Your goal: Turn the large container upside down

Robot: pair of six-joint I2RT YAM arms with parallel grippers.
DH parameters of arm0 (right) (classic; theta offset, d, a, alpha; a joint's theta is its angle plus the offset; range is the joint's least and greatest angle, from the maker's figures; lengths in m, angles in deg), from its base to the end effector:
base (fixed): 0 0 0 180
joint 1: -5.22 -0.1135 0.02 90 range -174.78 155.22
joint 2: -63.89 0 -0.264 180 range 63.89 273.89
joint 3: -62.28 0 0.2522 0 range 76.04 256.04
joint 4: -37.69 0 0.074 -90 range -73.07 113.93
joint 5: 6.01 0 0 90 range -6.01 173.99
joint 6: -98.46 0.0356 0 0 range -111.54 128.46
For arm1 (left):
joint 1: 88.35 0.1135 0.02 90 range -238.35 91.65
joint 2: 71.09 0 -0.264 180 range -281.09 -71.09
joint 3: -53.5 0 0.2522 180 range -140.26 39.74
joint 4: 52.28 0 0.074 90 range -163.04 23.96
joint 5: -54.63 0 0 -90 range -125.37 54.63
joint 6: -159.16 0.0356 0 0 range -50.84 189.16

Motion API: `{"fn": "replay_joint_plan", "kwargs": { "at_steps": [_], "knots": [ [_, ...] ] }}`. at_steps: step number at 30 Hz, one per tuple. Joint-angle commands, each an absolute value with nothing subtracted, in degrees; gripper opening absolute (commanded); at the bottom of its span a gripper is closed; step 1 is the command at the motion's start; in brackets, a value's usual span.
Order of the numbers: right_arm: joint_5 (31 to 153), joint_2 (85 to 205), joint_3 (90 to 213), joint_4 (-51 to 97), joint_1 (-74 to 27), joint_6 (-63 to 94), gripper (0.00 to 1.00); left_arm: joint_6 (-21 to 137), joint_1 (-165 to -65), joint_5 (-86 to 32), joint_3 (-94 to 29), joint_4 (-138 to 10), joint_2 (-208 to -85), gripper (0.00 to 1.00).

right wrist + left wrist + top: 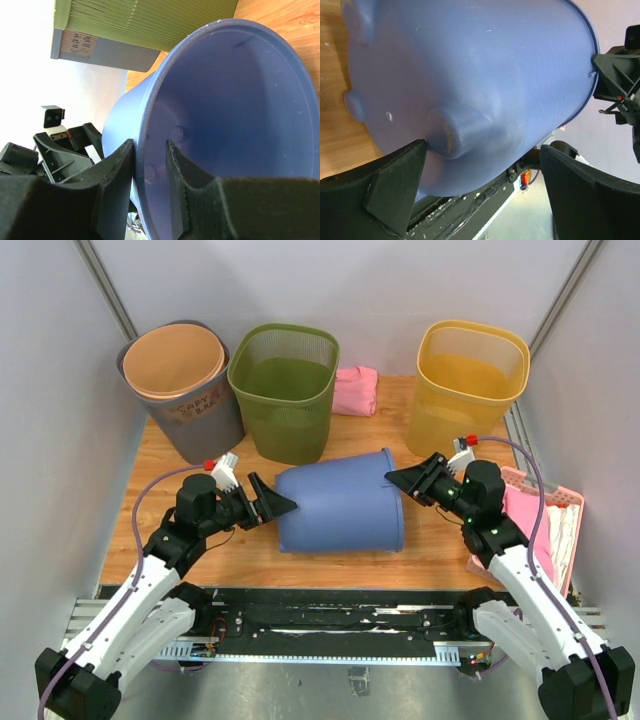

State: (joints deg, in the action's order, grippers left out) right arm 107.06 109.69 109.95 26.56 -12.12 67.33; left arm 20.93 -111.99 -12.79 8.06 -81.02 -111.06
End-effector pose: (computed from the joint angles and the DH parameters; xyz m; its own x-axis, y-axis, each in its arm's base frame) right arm 0.1804 0.0710 0.2938 -0.6301 0.6283 -0.4563 -0.2011 0.4355 0.8774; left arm 0.1474 -0.0794 0.2649 -0.7582 -0.4198 -0.4988 0.1920 0.5874 -0.7862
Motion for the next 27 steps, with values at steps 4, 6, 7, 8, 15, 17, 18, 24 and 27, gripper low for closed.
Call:
{"fn": "replay_joint_plan", "kwargs": {
  "at_steps": [4,6,7,8,15,17,18,24,27],
  "knots": [
    [111.86,111.55,108.82,20.08,-8.24,63.69,0.32,16.66,-111.65,-10.65,12.94,-66.76,-110.86,0.99],
    [113.18,111.88,108.46,20.04,-7.59,63.09,0.32,16.01,-111.65,-9.65,14.27,-63.29,-111.06,0.99],
    [113.83,112.23,108.29,19.98,-7.39,62.78,0.31,15.75,-111.69,-9.08,14.74,-61.52,-111.13,0.99],
    [114.62,112.63,108.13,19.98,-7.15,62.51,0.31,15.58,-111.67,-8.62,14.93,-60.02,-111.17,0.99],
    [119.33,116.43,106.54,22.43,-6.13,63.35,0.31,16.07,-111.66,-3.81,10.4,-52.95,-113.54,0.99],
    [120.03,117.14,106.5,22.96,-5.87,63.2,0.31,16.43,-111.69,-2.76,8.83,-53.35,-114.56,0.99],
    [120.23,117.37,106.6,22.94,-5.73,63.02,0.31,17.59,-111.68,-3.37,7.89,-55.16,-115.11,0.99],
    [120.49,117.59,106.63,22.93,-5.12,62.69,0.31,21.14,-111.32,-11.62,4.85,-68.14,-118.79,0.99],
    [120.77,117.5,106.52,22.89,-4.75,62.46,0.31,19.26,-110.74,-12.01,6.33,-66.61,-119.16,0.99]
  ]
}}
